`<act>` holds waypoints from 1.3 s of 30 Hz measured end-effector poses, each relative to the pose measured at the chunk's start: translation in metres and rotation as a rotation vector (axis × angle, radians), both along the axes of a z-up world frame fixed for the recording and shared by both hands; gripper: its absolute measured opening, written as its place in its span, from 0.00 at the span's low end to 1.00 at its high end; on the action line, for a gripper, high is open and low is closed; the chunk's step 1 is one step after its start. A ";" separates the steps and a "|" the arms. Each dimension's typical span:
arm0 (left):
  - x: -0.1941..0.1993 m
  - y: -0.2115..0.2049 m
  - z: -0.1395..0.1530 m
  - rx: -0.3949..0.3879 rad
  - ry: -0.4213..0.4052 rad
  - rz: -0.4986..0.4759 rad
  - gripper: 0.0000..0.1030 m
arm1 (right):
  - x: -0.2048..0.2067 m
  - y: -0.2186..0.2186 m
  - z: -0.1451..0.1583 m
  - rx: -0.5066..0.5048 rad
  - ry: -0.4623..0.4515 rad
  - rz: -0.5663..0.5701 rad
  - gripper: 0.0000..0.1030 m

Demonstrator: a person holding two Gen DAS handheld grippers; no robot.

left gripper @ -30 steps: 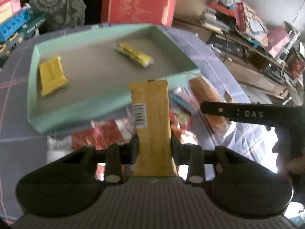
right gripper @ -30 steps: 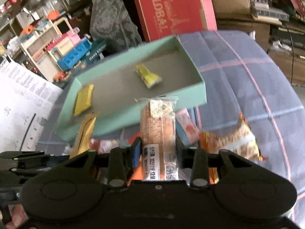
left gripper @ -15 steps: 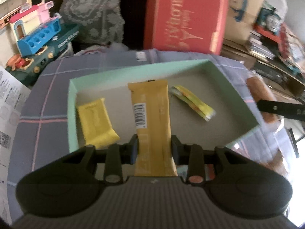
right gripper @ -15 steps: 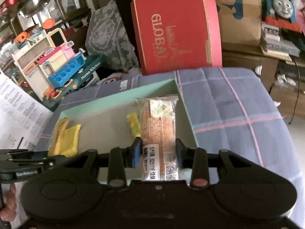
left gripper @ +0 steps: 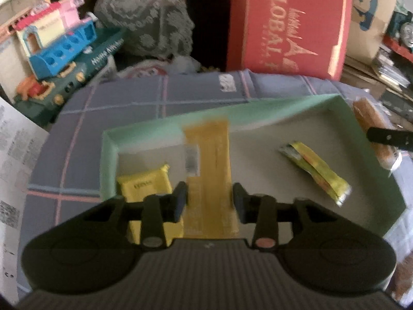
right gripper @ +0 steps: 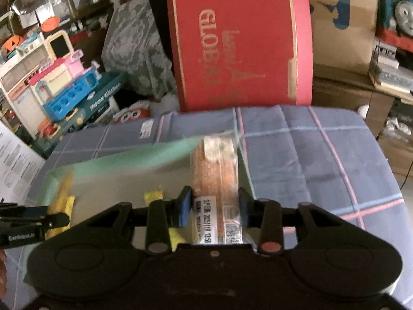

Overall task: Organize snacks
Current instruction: 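Place the gold bar in the box with the left tool while the right tool drops the bread pack, then grasp the red candy bag with the left tool while the right tool grasps the orange pack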

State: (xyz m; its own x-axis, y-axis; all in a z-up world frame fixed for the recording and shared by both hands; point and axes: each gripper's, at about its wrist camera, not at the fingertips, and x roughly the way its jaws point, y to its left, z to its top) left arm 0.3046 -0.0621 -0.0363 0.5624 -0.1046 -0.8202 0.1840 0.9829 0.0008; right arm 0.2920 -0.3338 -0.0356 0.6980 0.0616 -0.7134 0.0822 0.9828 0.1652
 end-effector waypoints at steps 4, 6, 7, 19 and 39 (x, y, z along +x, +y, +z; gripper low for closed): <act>-0.002 -0.002 0.000 0.024 -0.028 0.030 0.81 | -0.004 -0.001 0.002 0.027 -0.042 -0.026 0.88; -0.005 -0.003 -0.001 0.029 -0.025 0.035 0.88 | -0.008 -0.001 0.003 0.036 -0.038 -0.021 0.90; -0.007 -0.003 -0.001 0.030 -0.023 0.035 0.89 | -0.011 -0.001 0.003 0.036 -0.037 -0.022 0.94; -0.064 -0.013 0.017 -0.014 -0.009 -0.016 0.98 | -0.062 0.003 0.022 0.048 -0.028 -0.001 1.00; -0.232 -0.009 -0.005 -0.022 0.103 -0.170 1.00 | -0.218 0.029 -0.009 0.172 0.121 0.030 1.00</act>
State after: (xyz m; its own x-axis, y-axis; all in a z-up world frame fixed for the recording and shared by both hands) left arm 0.0723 -0.0708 -0.0418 0.4484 -0.2096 -0.8689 0.3452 0.9373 -0.0480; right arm 0.0741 -0.3050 -0.0450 0.6036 0.2093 -0.7694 0.0826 0.9433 0.3214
